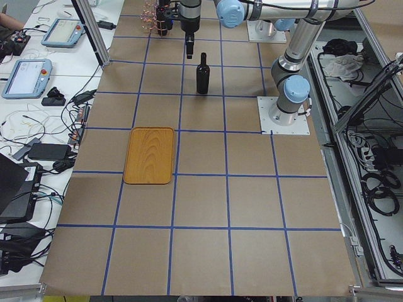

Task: Take wine from basket and place on tray
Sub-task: 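Release the bottle and withdraw the right gripper while the left gripper reaches toward it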

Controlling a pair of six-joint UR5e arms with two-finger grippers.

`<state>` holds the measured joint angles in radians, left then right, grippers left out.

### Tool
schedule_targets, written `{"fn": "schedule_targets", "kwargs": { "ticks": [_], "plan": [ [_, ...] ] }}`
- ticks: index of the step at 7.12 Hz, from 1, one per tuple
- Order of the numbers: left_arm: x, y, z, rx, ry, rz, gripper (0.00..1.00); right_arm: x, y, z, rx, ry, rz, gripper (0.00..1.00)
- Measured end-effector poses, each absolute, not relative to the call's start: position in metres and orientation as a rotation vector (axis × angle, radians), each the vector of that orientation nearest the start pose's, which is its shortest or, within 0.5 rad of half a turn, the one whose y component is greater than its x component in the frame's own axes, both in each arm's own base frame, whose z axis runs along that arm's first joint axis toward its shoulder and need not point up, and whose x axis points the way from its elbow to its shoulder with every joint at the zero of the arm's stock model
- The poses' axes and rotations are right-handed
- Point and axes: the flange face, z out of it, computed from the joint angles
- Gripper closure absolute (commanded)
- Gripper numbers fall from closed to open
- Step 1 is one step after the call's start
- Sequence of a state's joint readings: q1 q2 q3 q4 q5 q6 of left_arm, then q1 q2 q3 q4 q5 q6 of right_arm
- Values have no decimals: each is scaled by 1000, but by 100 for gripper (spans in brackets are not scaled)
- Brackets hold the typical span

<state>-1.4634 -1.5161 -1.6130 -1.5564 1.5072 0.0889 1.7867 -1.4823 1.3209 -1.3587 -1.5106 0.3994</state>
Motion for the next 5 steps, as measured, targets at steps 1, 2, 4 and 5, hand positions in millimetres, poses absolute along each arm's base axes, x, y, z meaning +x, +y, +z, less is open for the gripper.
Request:
{"fn": "schedule_targets", "kwargs": {
  "ticks": [1,2,4,5],
  "plan": [
    [-110,-477,482,9,3203,-15,0,211,-468,549,211,3095,100,1],
    [-132,-470,468,44,3198,24,0,190,-454,548,178,3116,51,0],
    [-160,-459,439,88,3173,79,0,176,-445,545,164,3137,-122,0],
    [-165,-455,422,100,3150,108,0,176,-444,546,166,3135,-164,0]
  ]
}}
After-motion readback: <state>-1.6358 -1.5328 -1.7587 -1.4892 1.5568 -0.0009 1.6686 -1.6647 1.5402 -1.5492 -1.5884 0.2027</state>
